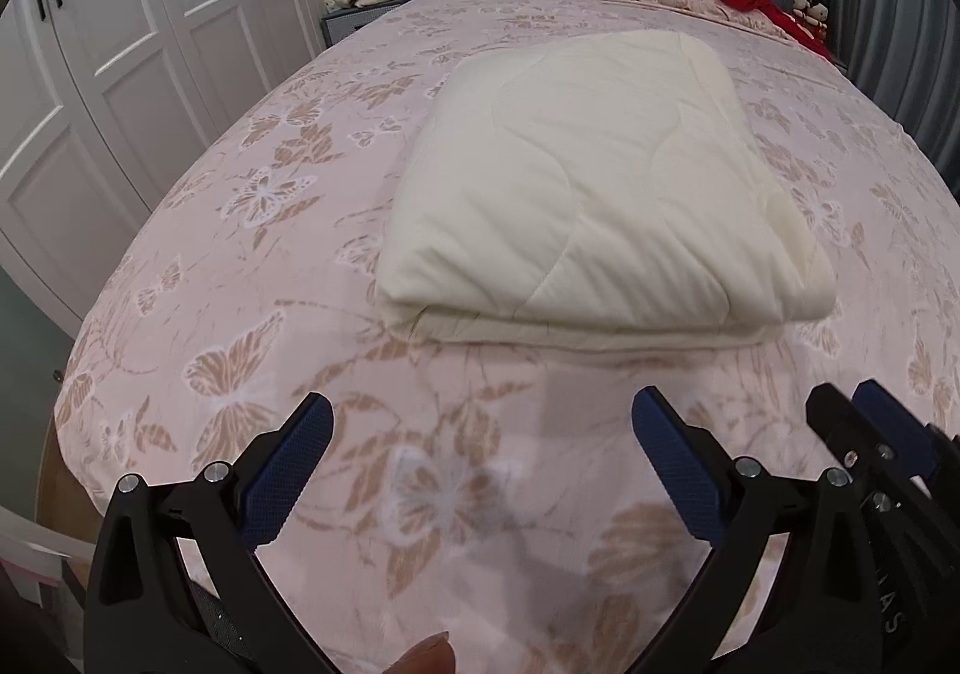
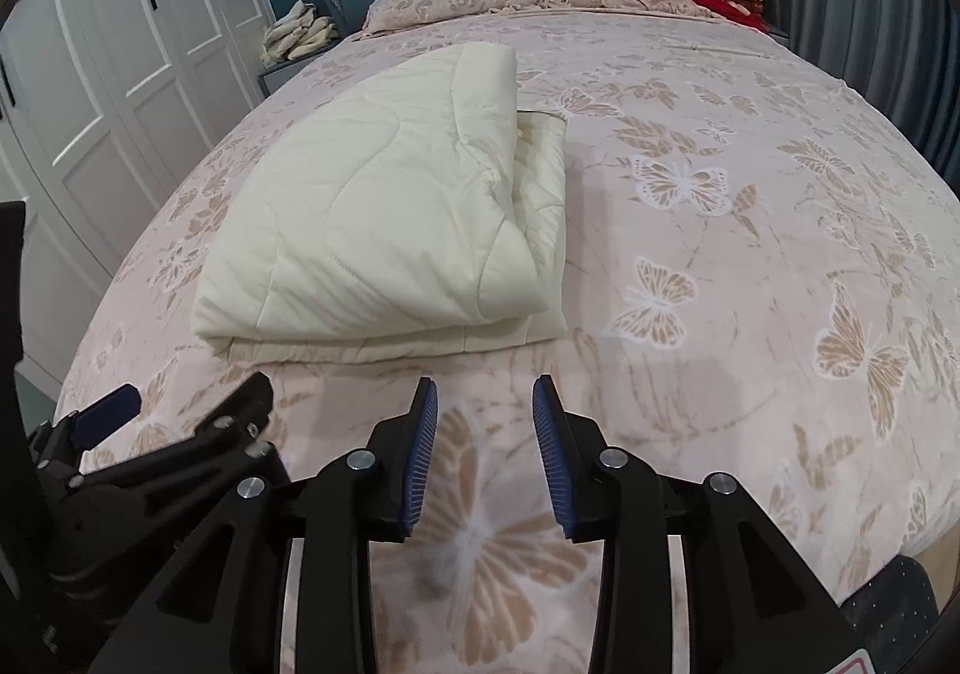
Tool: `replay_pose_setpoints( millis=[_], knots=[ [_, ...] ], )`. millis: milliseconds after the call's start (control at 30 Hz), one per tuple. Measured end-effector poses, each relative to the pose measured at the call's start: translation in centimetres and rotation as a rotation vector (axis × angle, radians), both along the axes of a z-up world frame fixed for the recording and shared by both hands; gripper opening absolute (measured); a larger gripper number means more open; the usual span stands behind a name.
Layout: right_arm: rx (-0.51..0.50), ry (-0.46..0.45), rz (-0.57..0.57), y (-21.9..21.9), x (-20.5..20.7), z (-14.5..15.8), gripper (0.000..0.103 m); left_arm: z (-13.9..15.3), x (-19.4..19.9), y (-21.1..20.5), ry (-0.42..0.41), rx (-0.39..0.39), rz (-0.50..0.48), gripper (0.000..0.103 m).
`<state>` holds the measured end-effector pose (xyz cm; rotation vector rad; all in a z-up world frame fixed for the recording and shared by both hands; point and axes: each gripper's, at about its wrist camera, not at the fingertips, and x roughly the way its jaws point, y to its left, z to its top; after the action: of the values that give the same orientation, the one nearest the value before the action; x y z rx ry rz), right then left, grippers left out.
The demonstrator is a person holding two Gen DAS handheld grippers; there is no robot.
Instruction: Fold large clothes
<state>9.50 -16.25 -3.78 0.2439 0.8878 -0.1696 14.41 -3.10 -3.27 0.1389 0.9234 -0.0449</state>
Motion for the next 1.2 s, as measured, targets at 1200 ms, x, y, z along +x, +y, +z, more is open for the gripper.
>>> replay_pose_setpoints(
  millis=[1200],
  knots=[
    [-0.098, -0.056, 0.004, 1.4, -4.4, 0.6, 0.035, 0.3, -4.7, 0.6, -0.081, -0.001, 0.012, 0.097]
  ],
)
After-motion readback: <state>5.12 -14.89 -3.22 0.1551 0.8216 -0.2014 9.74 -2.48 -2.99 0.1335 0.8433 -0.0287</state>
